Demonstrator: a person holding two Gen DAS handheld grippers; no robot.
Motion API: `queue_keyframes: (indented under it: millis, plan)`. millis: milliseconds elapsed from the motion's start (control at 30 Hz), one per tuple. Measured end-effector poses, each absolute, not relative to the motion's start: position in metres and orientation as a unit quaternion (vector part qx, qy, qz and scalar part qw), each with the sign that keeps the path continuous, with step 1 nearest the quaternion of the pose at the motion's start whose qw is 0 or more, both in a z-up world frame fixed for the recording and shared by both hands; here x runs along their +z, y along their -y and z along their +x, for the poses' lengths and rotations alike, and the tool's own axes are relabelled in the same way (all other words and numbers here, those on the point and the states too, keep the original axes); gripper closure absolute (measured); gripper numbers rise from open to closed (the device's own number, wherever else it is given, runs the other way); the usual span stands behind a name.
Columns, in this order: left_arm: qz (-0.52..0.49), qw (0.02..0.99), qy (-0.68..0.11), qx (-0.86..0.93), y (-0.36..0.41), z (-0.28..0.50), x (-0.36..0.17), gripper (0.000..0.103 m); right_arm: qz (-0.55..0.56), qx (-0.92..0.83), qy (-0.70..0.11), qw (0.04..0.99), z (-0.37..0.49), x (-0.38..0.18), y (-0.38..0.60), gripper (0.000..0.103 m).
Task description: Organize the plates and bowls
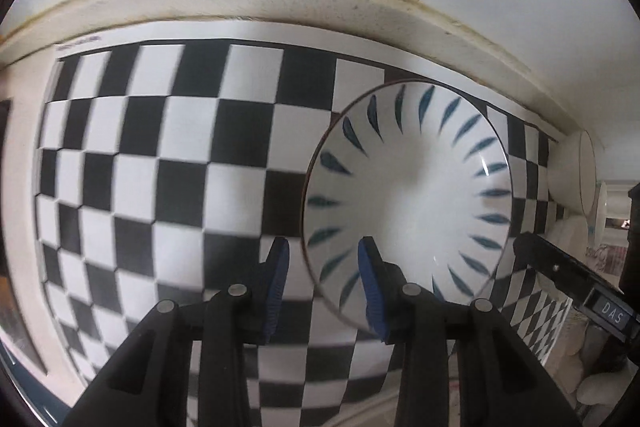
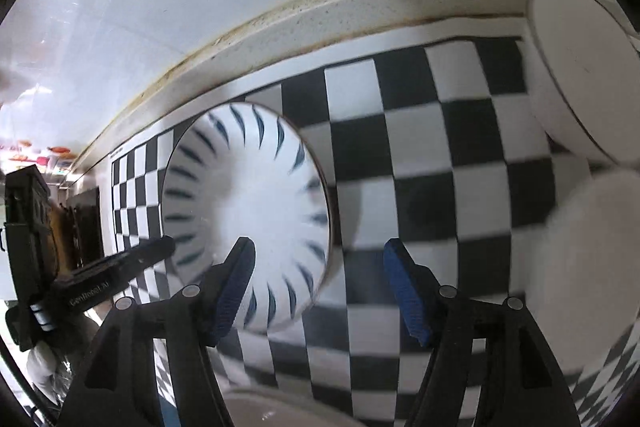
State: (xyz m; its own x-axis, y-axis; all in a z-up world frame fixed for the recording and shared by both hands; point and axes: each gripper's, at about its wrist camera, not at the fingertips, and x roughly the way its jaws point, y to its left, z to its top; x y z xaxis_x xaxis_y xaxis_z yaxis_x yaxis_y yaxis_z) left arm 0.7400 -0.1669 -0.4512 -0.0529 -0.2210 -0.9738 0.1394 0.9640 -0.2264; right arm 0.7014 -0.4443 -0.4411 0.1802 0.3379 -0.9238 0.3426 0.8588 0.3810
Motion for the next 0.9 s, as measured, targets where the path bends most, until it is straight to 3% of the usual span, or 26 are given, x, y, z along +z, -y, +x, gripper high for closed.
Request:
queue_keyframes:
  millis: [100,167,233,300,600,900]
  plan:
    - [-0.027,0.678,-0.721,-0.139,0.171,0.751,-0.464,0.070,0.271,0.006,-0.648,0.712,0.717,-0.455,0.444,0.037]
    - [-0.025,0.676,-0.723,-0.143,0.175,0.756,-0.469,0.071,0.274,0.011,-0.656,0.703,0.725,-0.464,0.442,0.050]
    - [-0.023,0.677,-0.721,-0.146,0.179,0.757,-0.471,0.072,0.271,0.009,-0.667,0.694,0.730,-0.474,0.436,0.079]
    - [-0.008,0.683,-0.717,-0.141,0.182,0.756,-0.470,0.073,0.247,-0.008,-0.672,0.698,0.730,-0.479,0.431,0.087]
    - [0.004,0.703,-0.697,-0.144,0.179,0.731,-0.446,0.077,0.269,0.007,-0.661,0.701,0.703,-0.469,0.435,0.090]
    - [0.021,0.730,-0.665,-0.159,0.177,0.691,-0.389,0.077,0.269,0.019,-0.628,0.730,0.657,-0.412,0.431,0.091]
